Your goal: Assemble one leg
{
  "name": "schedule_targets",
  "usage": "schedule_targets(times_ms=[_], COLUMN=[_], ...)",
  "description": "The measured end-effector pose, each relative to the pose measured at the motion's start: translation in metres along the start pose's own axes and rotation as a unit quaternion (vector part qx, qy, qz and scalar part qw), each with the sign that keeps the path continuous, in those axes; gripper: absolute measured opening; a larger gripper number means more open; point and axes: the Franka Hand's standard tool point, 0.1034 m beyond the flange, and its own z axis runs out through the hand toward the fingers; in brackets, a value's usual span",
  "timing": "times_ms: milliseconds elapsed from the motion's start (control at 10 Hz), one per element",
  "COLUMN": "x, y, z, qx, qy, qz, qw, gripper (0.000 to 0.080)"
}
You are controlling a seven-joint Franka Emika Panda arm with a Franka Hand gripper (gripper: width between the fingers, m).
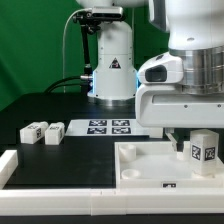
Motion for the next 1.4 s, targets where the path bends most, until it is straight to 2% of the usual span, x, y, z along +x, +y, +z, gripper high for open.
schedule_targets(times_ms=[300, 400, 500, 700, 800, 900, 1100, 1200, 1300, 1400], x=[0.0014, 0.0024, 0.0022, 0.0024, 0.0023, 0.0025, 0.0025, 0.0025, 0.0033, 0.0030], y=[0.0040, 0.0055, 0.0050, 0.0054, 0.0053, 0.0058, 0.0058, 0.0054, 0.0044, 0.0040], z=[0.0026, 0.0032, 0.0033, 0.0033, 0.0034, 0.0035, 0.0035, 0.0035, 0.0032, 0.0039], qx=[-0.005, -0.006, -0.005, -0.005, -0.005, -0.005, -0.004, -0.003, 0.000, 0.001], qy=[0.004, 0.005, 0.005, 0.005, 0.005, 0.005, 0.005, 0.006, 0.017, 0.021], qz=[-0.194, -0.236, -0.220, -0.221, -0.215, -0.196, -0.191, -0.108, 0.027, 0.104], qw=[0.981, 0.972, 0.975, 0.975, 0.977, 0.981, 0.982, 0.994, 0.999, 0.994], gripper=[0.0649, 0.0649, 0.0649, 0.0391, 0.0391, 0.0274, 0.0274, 0.0274, 0.0274, 0.0274])
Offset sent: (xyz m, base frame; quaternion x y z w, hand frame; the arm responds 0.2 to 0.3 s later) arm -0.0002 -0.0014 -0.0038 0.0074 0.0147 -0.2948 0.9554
